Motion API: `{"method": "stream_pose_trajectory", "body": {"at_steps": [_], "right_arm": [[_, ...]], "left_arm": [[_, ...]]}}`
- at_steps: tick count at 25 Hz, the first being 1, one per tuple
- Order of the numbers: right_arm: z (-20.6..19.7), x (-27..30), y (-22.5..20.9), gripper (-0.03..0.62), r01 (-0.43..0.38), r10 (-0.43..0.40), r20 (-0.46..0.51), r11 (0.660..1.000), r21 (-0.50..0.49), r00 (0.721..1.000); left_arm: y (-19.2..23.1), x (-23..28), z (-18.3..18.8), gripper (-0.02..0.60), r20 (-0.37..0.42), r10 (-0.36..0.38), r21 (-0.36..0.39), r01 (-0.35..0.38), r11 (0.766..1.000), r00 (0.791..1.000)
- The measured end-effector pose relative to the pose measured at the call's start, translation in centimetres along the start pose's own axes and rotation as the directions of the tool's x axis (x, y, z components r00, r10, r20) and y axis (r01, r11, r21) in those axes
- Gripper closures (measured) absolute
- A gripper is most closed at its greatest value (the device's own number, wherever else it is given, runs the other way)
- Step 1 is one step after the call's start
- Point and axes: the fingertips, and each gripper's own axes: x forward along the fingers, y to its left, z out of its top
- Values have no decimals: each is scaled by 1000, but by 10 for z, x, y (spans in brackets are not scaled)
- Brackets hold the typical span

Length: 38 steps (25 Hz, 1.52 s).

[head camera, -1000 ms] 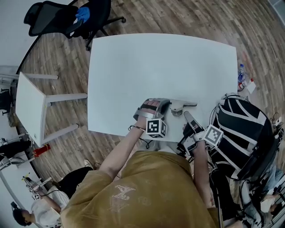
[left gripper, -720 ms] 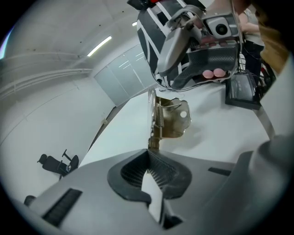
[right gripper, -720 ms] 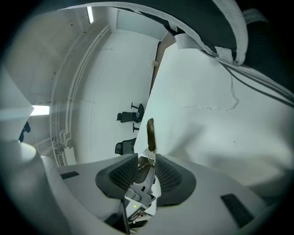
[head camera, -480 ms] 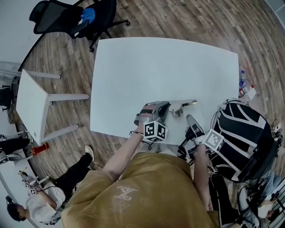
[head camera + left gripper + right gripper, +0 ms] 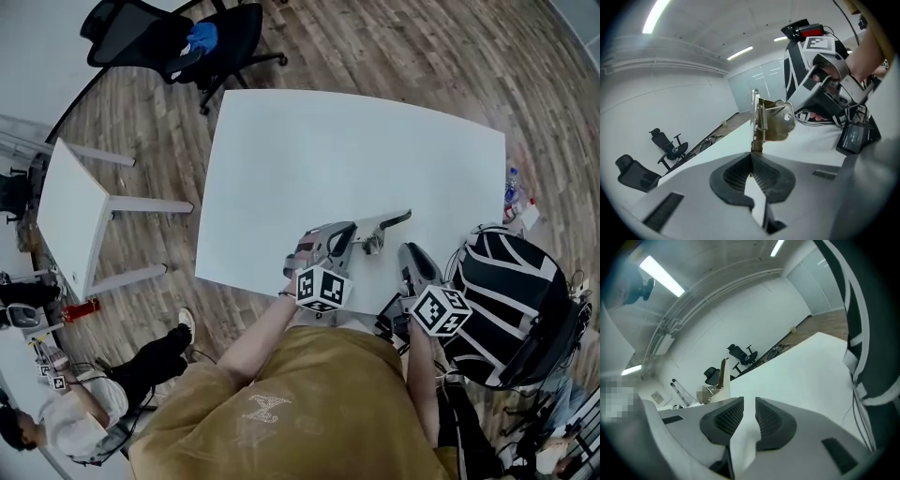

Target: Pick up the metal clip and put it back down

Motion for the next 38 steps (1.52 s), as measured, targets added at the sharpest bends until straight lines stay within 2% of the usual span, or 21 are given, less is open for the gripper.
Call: {"method": "stream_pose_trajectory", "body": {"at_steps": [3, 6, 8, 11, 15, 22, 28, 31, 38], "right_arm": [[14, -5, 7, 511, 47, -38, 69, 991, -129, 997], [31, -13, 14, 561, 126, -85, 160, 956, -264, 983], [39, -17, 18, 583, 155, -92, 209, 939, -307, 974], [53, -25, 28, 585, 164, -62, 294, 927, -337, 954], [65, -32, 42, 586, 206, -51, 350, 883, -422, 935], [89, -45, 53, 586, 243, -27, 418, 846, -474, 908], [98, -52, 55, 586, 267, -26, 446, 831, -487, 895], [100, -52, 59, 586, 273, -24, 449, 822, -500, 893], [97, -48, 59, 586, 270, -26, 442, 823, -499, 897]], "left_arm": [[6, -9, 5, 575, 13, 20, -26, -19, 999, 1000], [13, -17, 10, 575, 29, 41, -36, -39, 999, 999], [17, -22, 15, 575, 43, 54, -51, -52, 997, 998], [23, -31, 22, 575, 67, 73, -101, -66, 993, 995], [31, -44, 37, 575, 107, 97, -151, -80, 985, 989], [51, -69, 75, 575, 213, 169, -273, -108, 956, 962], [66, -79, 97, 575, 269, 202, -322, -110, 940, 942], [71, -84, 100, 575, 282, 211, -348, -105, 931, 936], [76, -88, 102, 575, 302, 226, -382, -100, 919, 926]]}}
